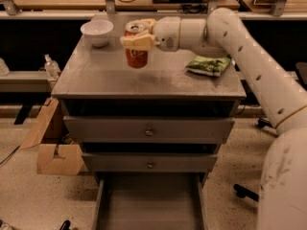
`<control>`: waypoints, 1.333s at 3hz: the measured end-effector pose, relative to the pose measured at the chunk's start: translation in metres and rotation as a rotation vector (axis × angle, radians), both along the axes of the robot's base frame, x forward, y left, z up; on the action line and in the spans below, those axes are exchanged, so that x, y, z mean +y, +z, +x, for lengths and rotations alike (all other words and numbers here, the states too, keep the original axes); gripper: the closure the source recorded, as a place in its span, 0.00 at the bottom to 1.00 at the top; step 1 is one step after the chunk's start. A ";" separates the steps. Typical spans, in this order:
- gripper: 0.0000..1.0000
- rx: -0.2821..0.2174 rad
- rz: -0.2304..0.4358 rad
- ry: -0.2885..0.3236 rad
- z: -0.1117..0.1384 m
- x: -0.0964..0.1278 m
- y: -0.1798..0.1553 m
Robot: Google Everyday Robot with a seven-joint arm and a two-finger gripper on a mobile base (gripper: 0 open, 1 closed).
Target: Pick coke can from bottom drawer and place on counter
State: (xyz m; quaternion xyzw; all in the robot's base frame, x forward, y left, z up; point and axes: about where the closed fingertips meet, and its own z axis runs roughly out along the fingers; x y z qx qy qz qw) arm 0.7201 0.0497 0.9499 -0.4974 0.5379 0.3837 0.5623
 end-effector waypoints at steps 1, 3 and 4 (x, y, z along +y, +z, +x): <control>0.98 0.009 -0.028 0.024 0.018 0.028 -0.039; 0.44 0.010 -0.025 0.033 0.016 0.033 -0.037; 0.19 0.011 -0.024 0.037 0.015 0.036 -0.037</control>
Offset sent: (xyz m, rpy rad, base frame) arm 0.0163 0.0226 -0.0320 -0.0236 0.0065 0.0175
